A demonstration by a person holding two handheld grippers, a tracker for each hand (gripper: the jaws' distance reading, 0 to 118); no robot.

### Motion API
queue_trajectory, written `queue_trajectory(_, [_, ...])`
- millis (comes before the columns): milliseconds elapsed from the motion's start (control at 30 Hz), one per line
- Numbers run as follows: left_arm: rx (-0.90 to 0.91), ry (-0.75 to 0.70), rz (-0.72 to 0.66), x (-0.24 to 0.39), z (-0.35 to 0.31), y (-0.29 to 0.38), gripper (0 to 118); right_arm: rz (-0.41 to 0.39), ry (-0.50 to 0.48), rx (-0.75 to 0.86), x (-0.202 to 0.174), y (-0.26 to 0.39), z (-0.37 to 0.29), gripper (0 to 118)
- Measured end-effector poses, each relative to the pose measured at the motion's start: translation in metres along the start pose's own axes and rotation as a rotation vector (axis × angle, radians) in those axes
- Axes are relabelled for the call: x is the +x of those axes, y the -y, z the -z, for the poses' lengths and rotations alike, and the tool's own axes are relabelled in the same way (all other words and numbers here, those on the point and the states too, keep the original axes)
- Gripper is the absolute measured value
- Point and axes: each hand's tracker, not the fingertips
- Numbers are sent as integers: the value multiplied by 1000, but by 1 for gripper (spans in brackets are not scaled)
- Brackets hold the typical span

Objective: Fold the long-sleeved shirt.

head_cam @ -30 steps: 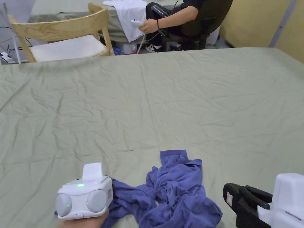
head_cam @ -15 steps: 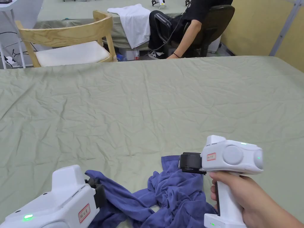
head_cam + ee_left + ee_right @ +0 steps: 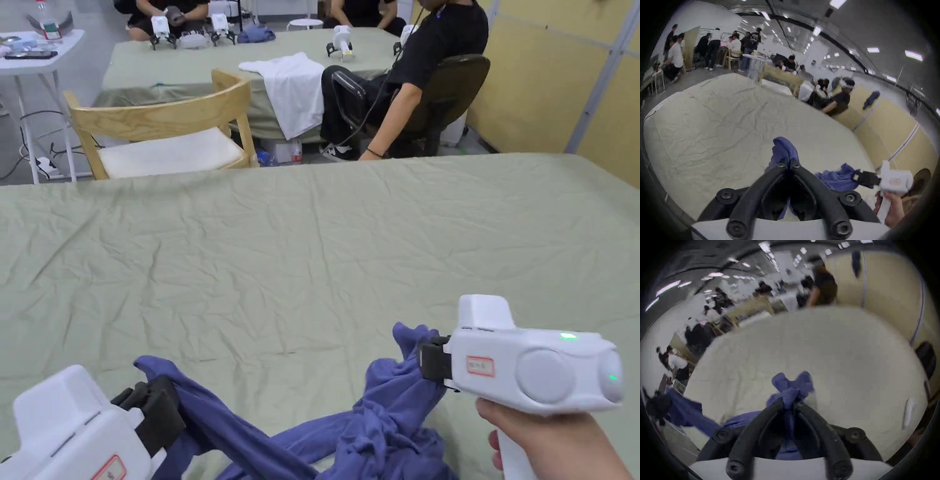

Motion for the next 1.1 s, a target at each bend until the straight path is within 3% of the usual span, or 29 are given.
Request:
queue_trajectory(200, [203, 43, 5, 24, -62, -57, 0, -154, -10, 304, -36, -24, -127, 12])
queue_trajectory(433, [316, 68, 80, 58, -67, -164, 0, -238, 34, 413, -52, -118, -168, 12])
queue_trajectory(600, [404, 25, 152, 82, -56, -244, 0, -229, 55, 402, -59, -209, -162, 12])
queue_trajectory(733, [452, -6, 220, 103, -42, -300, 0, -204, 136, 386, -65, -283, -148, 12])
queue_trajectory(867, [454, 1, 191, 110, -17, -353, 0, -123, 171, 372, -61, -350, -122, 12])
queue_trajectory(1100, [439, -53, 137, 108, 50, -406, 0, -81, 258, 333, -56, -412, -59, 12])
